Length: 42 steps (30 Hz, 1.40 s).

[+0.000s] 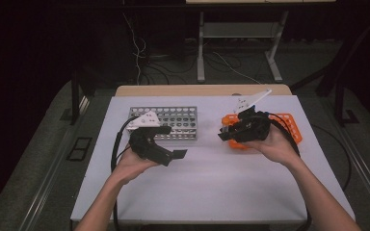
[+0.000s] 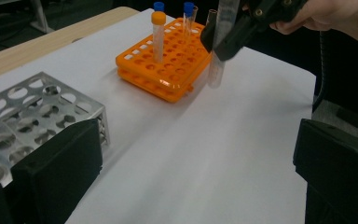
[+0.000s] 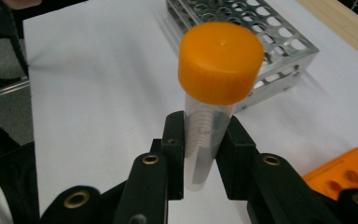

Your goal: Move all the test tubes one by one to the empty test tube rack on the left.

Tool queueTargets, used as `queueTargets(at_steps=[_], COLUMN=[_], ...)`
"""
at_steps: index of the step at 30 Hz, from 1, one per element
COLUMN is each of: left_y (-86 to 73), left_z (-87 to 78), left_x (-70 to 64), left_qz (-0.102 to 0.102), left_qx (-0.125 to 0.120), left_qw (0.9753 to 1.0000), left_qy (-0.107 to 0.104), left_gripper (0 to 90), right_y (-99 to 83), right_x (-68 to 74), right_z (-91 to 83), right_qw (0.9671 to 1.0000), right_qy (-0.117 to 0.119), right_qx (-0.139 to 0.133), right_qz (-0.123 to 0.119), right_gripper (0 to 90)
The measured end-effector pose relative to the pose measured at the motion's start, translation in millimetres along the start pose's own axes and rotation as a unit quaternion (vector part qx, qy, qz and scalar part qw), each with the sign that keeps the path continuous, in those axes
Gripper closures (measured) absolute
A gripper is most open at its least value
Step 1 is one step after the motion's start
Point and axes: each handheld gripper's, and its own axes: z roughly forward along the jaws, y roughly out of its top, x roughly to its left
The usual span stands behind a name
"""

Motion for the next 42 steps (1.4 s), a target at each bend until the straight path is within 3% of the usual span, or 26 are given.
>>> queueTargets(at_steps=[9, 18, 32, 38, 42], left_y=[24.4, 44.4, 63.6, 67.6, 72.1], left_z=[10.4, 22.6, 42.1, 50.7, 54.9], left_x=[3.7, 9.3, 15.6, 15.6, 13.7], left_qz=[0.022, 0.044, 0.074, 0.089, 0.099], left_qx=[0.02, 0.048, 0.091, 0.098, 0.107], left_qw=[0.9995, 0.9974, 0.9903, 0.9866, 0.984], left_qy=[-0.011, -0.03, -0.075, -0.096, -0.102], left_gripper=[0.8, 7.4, 22.0, 38.8, 45.2], right_y=[9.3, 13.4, 16.4, 17.7, 18.0], right_x=[11.6, 14.9, 15.5, 14.7, 15.3], right_z=[8.7, 19.4, 32.6, 37.8, 40.1], right_qw=[0.9994, 0.9987, 0.9976, 0.9973, 0.9971], right_qy=[0.022, 0.036, 0.053, 0.057, 0.058], right_qx=[0.01, 0.018, 0.024, 0.026, 0.025], right_qz=[-0.024, -0.03, -0.037, -0.04, -0.041], right_gripper=[73.9, 73.9, 73.9, 73.9, 73.8])
